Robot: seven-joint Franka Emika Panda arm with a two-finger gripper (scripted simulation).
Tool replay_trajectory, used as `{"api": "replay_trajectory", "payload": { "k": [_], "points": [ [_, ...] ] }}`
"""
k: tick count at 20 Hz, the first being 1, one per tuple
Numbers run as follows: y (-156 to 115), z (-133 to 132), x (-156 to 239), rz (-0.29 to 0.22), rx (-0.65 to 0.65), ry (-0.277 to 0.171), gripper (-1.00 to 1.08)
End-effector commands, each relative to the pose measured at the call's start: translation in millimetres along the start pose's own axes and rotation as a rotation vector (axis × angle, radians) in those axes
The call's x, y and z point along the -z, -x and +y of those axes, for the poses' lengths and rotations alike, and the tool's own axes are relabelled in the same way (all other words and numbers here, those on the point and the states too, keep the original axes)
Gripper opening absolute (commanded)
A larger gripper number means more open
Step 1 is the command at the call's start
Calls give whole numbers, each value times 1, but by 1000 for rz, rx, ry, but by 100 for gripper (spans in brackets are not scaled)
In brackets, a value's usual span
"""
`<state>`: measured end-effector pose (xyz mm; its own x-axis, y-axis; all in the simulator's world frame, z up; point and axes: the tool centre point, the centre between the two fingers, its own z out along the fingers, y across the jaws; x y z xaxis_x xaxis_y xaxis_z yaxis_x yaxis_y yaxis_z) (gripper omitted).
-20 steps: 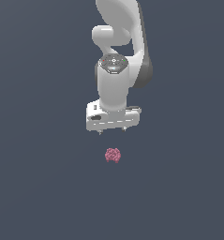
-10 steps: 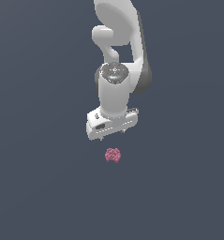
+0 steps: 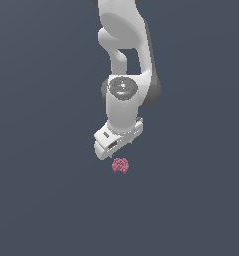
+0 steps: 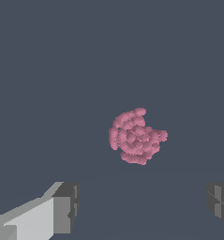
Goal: Pick up the object and move it to a goal position.
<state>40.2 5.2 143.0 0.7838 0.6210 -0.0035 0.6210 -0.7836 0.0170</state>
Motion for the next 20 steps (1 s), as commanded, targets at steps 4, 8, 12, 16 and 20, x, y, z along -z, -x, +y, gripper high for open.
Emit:
{"api": "replay_trajectory", "payload": {
  "k": [4,8,12,16,20],
  "points": [
    [-5,3,-11,-2,155,-2,100],
    [-8,5,-19,-2,266,-4,100],
    [-11,7,-27,-1,377,-6,100],
    [-14,9,-34,1,487,-9,100],
    [-17,10,-42,3,587,-11,100]
  ]
}}
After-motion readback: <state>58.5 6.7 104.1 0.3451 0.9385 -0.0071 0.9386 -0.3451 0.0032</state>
